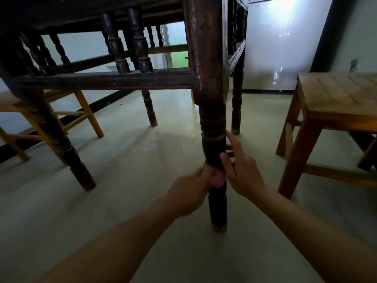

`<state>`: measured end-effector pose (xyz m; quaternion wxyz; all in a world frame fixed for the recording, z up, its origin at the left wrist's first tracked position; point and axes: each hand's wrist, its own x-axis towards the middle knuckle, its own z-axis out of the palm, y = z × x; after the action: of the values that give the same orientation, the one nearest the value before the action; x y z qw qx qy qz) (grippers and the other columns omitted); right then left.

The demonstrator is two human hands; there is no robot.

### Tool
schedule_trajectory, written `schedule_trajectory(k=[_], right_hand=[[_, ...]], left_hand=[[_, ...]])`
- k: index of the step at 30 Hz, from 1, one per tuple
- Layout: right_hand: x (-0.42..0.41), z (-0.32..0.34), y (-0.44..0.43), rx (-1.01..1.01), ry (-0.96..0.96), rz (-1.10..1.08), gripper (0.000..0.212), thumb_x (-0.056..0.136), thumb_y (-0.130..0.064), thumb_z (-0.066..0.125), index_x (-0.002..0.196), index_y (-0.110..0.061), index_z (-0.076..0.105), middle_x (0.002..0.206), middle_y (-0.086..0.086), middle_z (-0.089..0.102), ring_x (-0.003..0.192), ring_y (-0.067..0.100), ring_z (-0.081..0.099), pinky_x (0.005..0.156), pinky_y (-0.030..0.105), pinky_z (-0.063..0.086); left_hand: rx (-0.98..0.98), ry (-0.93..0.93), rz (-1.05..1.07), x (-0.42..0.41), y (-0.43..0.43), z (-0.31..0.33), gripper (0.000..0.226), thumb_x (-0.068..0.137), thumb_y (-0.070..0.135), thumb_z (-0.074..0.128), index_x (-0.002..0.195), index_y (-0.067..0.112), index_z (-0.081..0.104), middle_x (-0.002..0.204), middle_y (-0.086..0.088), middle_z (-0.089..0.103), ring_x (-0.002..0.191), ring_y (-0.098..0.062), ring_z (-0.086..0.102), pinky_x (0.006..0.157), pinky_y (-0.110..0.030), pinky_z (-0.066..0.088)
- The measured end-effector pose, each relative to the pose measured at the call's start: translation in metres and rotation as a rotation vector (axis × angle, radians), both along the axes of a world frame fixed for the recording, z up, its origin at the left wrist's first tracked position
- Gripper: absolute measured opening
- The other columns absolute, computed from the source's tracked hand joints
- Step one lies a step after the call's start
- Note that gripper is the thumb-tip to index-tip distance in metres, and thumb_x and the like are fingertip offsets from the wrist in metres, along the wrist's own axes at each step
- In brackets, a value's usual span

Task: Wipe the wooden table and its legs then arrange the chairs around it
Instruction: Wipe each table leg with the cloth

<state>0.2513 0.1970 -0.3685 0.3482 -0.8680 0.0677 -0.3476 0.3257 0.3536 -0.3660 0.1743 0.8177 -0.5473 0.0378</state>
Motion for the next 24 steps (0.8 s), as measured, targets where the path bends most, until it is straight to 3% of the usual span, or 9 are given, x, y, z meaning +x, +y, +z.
schedule_trajectory(k=[1, 3, 7, 11, 14, 16, 19, 21, 24], right_hand=[[0.000, 0.000, -0.001, -0.004, 0.003, -0.001, 0.058, 0.102, -0.030, 0.042, 0.149, -0.044, 0.012, 0.129, 0.005, 0.059, 0.105, 0.015, 0.061, 0.085, 0.045, 0.056], [0.001, 0.001, -0.001, 0.002, 0.013, 0.002, 0.057, 0.103, -0.029, 0.041, 0.149, -0.045, 0.011, 0.129, 0.006, 0.060, 0.106, 0.020, 0.063, 0.087, 0.045, 0.056], [0.002, -0.002, 0.002, 0.020, 0.001, -0.018, 0.055, 0.103, -0.031, 0.040, 0.150, -0.043, 0.013, 0.129, 0.006, 0.060, 0.107, 0.020, 0.063, 0.087, 0.043, 0.056], [-0.001, -0.001, 0.001, 0.021, 0.009, -0.008, 0.057, 0.103, -0.029, 0.041, 0.151, -0.042, 0.013, 0.128, 0.005, 0.061, 0.106, 0.017, 0.063, 0.087, 0.043, 0.056], [-0.003, 0.000, 0.000, 0.031, 0.019, 0.005, 0.059, 0.103, -0.024, 0.043, 0.150, -0.043, 0.013, 0.128, 0.005, 0.060, 0.108, 0.019, 0.063, 0.088, 0.043, 0.055], [-0.004, 0.001, 0.001, 0.033, 0.021, 0.010, 0.060, 0.103, -0.023, 0.043, 0.150, -0.043, 0.013, 0.130, 0.005, 0.060, 0.110, 0.020, 0.062, 0.089, 0.041, 0.055], [-0.003, -0.001, 0.002, 0.038, 0.012, -0.007, 0.060, 0.103, -0.021, 0.042, 0.150, -0.043, 0.012, 0.131, 0.007, 0.059, 0.111, 0.020, 0.061, 0.086, 0.030, 0.051], [-0.003, -0.002, 0.002, 0.044, 0.014, -0.001, 0.061, 0.103, -0.020, 0.041, 0.148, -0.045, 0.009, 0.130, 0.007, 0.060, 0.110, 0.017, 0.059, 0.085, 0.026, 0.046], [-0.005, -0.001, -0.001, 0.063, 0.042, 0.024, 0.062, 0.103, -0.019, 0.041, 0.146, -0.048, 0.007, 0.131, 0.007, 0.059, 0.111, 0.016, 0.058, 0.086, 0.026, 0.044]], left_hand=[[0.082, -0.038, 0.017, 0.006, 0.008, -0.011, 0.030, 0.101, 0.025, 0.038, 0.131, 0.021, 0.036, 0.110, -0.004, 0.059, 0.073, -0.017, 0.061, 0.067, -0.032, 0.052], [-0.206, 0.106, 0.100, 0.019, 0.013, -0.004, 0.017, 0.101, 0.022, 0.042, 0.118, 0.020, 0.041, 0.095, -0.004, 0.063, 0.069, -0.014, 0.064, 0.066, -0.039, 0.056], [-0.730, 0.203, 0.232, 0.035, -0.009, 0.041, 0.023, 0.101, 0.028, 0.042, 0.119, 0.014, 0.041, 0.085, 0.007, 0.057, 0.066, -0.003, 0.060, 0.059, -0.020, 0.053], [-0.324, 0.219, 0.143, 0.020, -0.010, 0.028, 0.034, 0.100, 0.044, 0.030, 0.119, 0.017, 0.038, 0.085, 0.007, 0.064, 0.064, -0.005, 0.063, 0.059, -0.021, 0.054], [-0.001, 0.159, 0.099, 0.018, 0.011, 0.003, 0.017, 0.101, 0.040, 0.037, 0.107, 0.024, 0.035, 0.081, 0.009, 0.061, 0.058, -0.002, 0.056, 0.053, -0.016, 0.044], [-0.261, 0.177, 0.128, 0.029, 0.015, 0.012, 0.019, 0.100, 0.038, 0.040, 0.109, 0.021, 0.038, 0.082, 0.006, 0.065, 0.061, -0.005, 0.062, 0.056, -0.025, 0.050], [-0.703, 0.183, 0.212, 0.043, -0.003, 0.045, 0.022, 0.102, 0.030, 0.038, 0.116, 0.013, 0.041, 0.079, 0.015, 0.059, 0.063, 0.000, 0.063, 0.055, -0.018, 0.053], [-0.573, 0.095, 0.142, 0.035, -0.009, 0.045, 0.027, 0.102, 0.034, 0.037, 0.119, 0.013, 0.042, 0.078, 0.011, 0.061, 0.063, -0.002, 0.063, 0.056, -0.020, 0.054], [0.268, -0.038, 0.024, 0.007, 0.003, -0.005, 0.029, 0.100, 0.028, 0.044, 0.127, 0.020, 0.038, 0.093, 0.000, 0.063, 0.076, -0.016, 0.063, 0.067, -0.030, 0.052]])
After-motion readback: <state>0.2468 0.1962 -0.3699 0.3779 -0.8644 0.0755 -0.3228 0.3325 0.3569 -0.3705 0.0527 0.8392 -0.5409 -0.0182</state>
